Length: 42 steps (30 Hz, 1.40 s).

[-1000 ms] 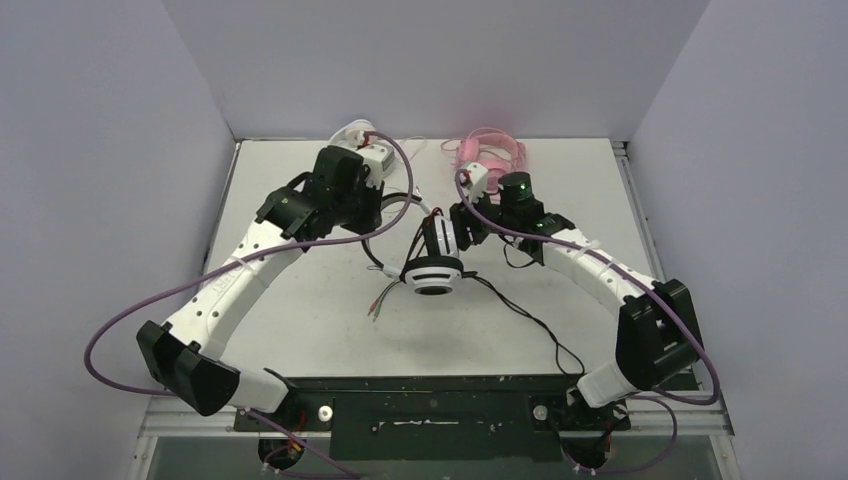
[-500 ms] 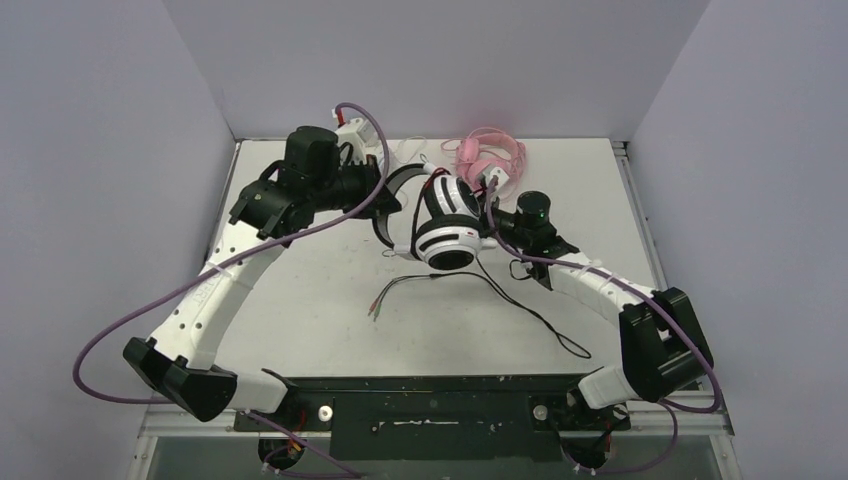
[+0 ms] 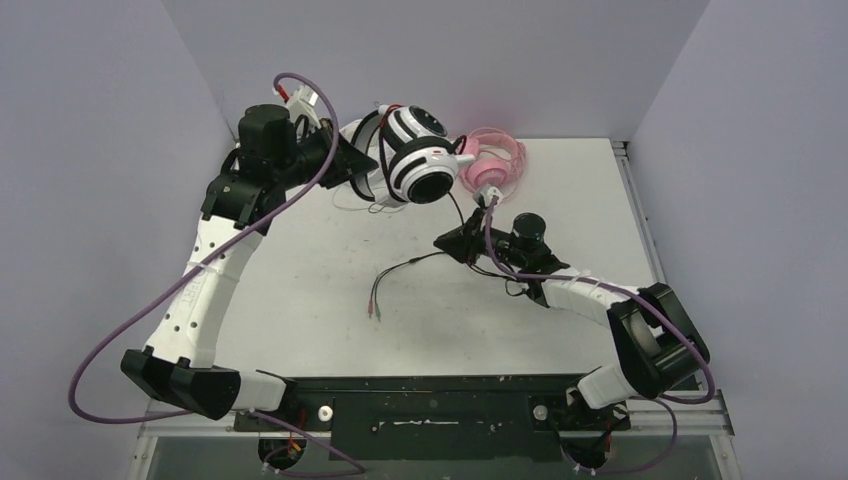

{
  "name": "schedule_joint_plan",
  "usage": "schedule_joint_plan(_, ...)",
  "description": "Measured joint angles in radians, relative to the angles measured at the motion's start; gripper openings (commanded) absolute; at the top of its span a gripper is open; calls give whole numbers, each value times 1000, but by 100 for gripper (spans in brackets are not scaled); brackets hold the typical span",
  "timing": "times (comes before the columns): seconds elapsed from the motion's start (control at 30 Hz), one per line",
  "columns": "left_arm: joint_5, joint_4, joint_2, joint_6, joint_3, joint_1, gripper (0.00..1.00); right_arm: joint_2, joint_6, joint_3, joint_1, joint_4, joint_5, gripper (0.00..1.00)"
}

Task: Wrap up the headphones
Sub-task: Wrap the headphones cable around the headphones.

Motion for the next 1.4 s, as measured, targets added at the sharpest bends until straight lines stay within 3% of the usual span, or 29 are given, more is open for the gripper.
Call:
schedule_joint_plan(0.07,7,9,0,-20,4,27,0,0,0,-13,25,6,0,3)
schedule_joint_plan(0.37,-5,78,2,-109,22,216,0,0,-13,-81,167,-7,32,0)
schedule_joint_plan(0.53,-109,82,19,-106,28,263,0,-44,-36,-90,271,-82,46,1)
schedule_joint_plan(0.7,-315,82,34,-70,-3,281,0,-181,-87,-70,375,-241,51,7)
schedule_joint_plan(0.83,-470,106,34,-40,-79,284,0,-227,-123,8,428,-375,52,5)
schedule_joint_plan(1.13,-680,163,34,99,-261,258,0,-232,-124,161,438,-529,74,0)
schedule_joint_plan(1.4,-887,220,34,386,-351,61,0,-147,-258,545,432,-792,166,0)
